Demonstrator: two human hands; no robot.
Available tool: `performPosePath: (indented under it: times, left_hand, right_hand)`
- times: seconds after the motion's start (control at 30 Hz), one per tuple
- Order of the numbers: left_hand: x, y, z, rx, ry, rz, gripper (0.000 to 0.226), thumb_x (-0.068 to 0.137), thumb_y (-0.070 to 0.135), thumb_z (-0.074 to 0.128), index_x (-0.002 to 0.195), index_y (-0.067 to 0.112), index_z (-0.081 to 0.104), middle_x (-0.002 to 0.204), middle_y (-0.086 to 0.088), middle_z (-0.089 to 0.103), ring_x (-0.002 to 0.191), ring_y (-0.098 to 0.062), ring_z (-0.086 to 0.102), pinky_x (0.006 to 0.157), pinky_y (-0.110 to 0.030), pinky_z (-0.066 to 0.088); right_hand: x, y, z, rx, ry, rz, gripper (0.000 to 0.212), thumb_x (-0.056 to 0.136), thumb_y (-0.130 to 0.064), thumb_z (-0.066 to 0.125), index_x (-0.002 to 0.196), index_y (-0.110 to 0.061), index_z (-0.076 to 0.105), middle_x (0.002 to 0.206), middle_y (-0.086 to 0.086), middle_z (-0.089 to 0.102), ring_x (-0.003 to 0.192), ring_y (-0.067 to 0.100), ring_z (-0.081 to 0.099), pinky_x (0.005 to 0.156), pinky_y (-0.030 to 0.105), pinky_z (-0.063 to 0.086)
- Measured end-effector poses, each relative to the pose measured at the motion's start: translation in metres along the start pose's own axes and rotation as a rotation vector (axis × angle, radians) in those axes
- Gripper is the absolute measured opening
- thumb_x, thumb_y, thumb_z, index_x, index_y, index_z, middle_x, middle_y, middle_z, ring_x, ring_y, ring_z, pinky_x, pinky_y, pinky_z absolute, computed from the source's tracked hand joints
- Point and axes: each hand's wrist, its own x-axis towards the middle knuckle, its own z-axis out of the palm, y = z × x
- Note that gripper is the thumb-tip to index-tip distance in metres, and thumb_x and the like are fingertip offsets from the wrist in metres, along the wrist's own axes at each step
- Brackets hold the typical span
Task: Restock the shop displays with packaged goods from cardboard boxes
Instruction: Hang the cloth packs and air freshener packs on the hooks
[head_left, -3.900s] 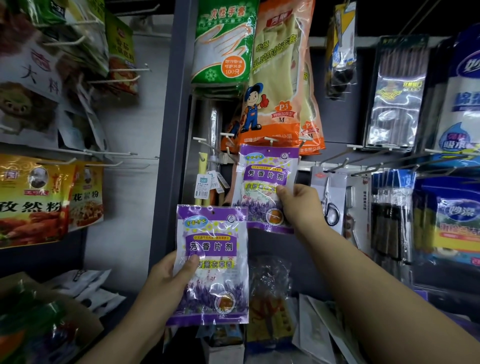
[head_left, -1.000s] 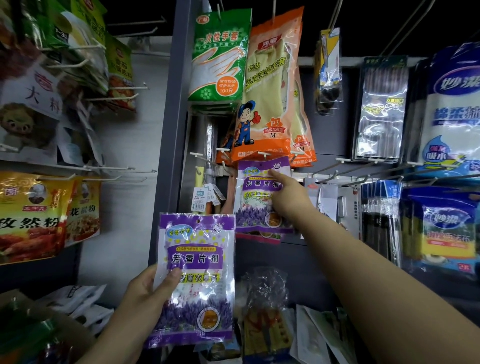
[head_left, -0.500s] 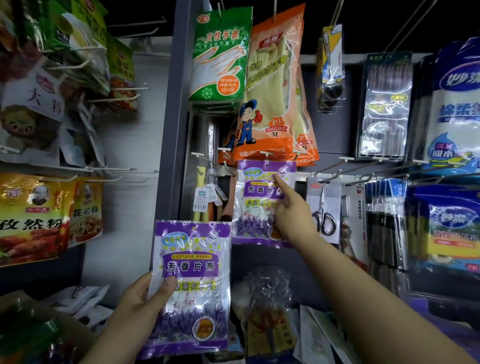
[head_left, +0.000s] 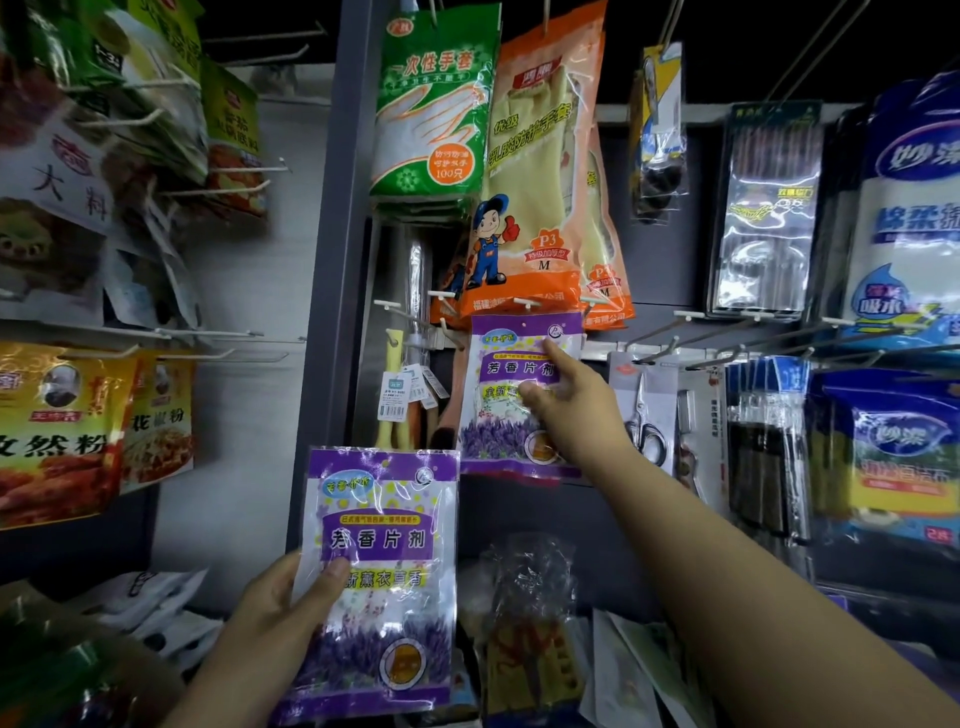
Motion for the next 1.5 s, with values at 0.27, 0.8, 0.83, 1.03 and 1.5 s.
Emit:
performPosePath:
  times: [0.27, 0.8, 0.83, 1.03, 1.5]
  left_hand:
    - [-0.001, 0.002, 0.002, -0.013, 0.017, -0.023, 0.005, 0.089, 0.024, 0.058, 0.091, 0.023, 0.063, 0.070, 0.006, 0.073, 0.077, -0.016, 0.066, 0.061, -0.026, 0.044]
    - [-0.004, 0.007, 0.007, -0.027, -0.039, -0.028, 0.010, 0.089, 0.021, 0.057, 0.096, 0.023, 0.065, 0.083, 0.000, 0.074, 0.084, -0.017, 0.066, 0.062, -0.025, 0.044]
    - [-0.004, 0.006, 0.007, -0.030, -0.043, -0.029, 0.011, 0.089, 0.021, 0.057, 0.097, 0.022, 0.065, 0.081, 0.001, 0.074, 0.084, -0.017, 0.066, 0.062, -0.025, 0.044]
    - [-0.008, 0.008, 0.005, -0.072, -0.049, -0.030, 0.009, 0.089, 0.018, 0.058, 0.092, 0.022, 0.066, 0.077, 0.005, 0.074, 0.082, -0.013, 0.064, 0.062, -0.023, 0.041]
    - [0.003, 0.024, 0.057, -0.302, -0.165, -0.099, 0.007, 0.092, 0.012, 0.057, 0.091, 0.019, 0.059, 0.061, 0.011, 0.071, 0.050, 0.001, 0.065, 0.040, -0.014, 0.047]
  right_hand:
    - [0.010, 0.006, 0.003, 0.003, -0.019, 0.011, 0.071, 0.091, -0.013, 0.063, 0.146, -0.042, 0.029, 0.129, 0.002, 0.057, 0.094, 0.014, 0.064, 0.082, 0.030, 0.056]
    - [0.017, -0.018, -0.006, -0.194, -0.065, 0.009, 0.070, 0.090, -0.004, 0.055, 0.148, -0.032, 0.029, 0.116, 0.013, 0.061, 0.089, 0.028, 0.066, 0.081, 0.041, 0.057]
    - [0.017, -0.019, -0.006, -0.227, -0.052, -0.007, 0.070, 0.089, -0.004, 0.055, 0.149, -0.030, 0.029, 0.118, 0.013, 0.060, 0.088, 0.026, 0.065, 0.081, 0.041, 0.057]
    - [-0.013, -0.012, -0.006, -0.016, -0.020, -0.027, 0.065, 0.091, -0.004, 0.058, 0.146, -0.031, 0.035, 0.124, 0.002, 0.059, 0.070, 0.014, 0.064, 0.061, 0.020, 0.057]
    - [-0.076, 0.004, 0.005, 0.539, -0.206, 0.102, 0.087, 0.090, 0.001, 0.060, 0.140, -0.053, 0.014, 0.103, -0.009, 0.073, 0.094, 0.015, 0.071, 0.089, 0.050, 0.054]
